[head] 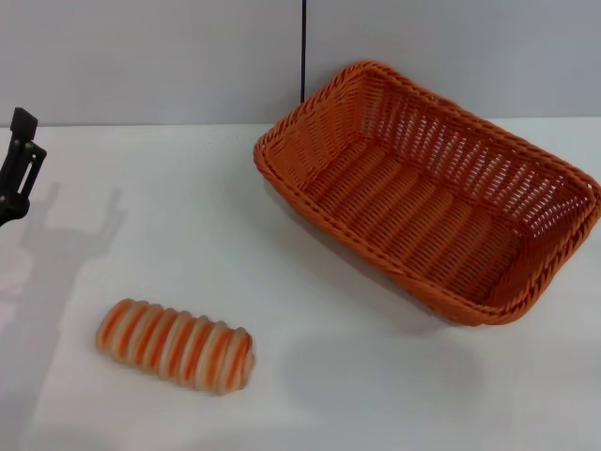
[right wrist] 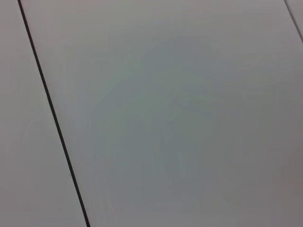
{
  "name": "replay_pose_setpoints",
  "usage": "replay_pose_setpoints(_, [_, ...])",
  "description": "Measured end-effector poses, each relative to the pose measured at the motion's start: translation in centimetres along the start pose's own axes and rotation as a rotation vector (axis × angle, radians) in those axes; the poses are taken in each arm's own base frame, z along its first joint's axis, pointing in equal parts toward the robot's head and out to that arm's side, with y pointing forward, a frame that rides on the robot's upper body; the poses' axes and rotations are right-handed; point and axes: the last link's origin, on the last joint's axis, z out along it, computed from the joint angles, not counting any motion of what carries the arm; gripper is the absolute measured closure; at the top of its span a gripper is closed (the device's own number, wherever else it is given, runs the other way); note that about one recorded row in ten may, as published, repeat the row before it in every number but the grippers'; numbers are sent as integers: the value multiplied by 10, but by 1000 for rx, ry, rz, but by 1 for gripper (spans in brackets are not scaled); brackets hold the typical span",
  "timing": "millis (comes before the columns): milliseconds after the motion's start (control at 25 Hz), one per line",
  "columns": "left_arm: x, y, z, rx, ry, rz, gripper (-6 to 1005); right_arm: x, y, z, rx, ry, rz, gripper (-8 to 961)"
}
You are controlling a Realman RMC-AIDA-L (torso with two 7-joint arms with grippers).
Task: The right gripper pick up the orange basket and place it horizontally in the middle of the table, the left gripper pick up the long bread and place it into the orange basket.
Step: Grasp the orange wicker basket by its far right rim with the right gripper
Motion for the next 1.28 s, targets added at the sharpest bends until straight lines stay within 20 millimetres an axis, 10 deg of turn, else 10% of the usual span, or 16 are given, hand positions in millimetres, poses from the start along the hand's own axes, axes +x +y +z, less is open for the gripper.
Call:
replay_pose_setpoints(1000, [0, 0, 3, -3, 5, -1, 158, -2, 10, 5, -66, -3, 140, 343])
replay_pose_setpoints(1280, [0, 0, 4, -1, 7, -1, 159, -36, 23, 11, -353, -48, 116, 327])
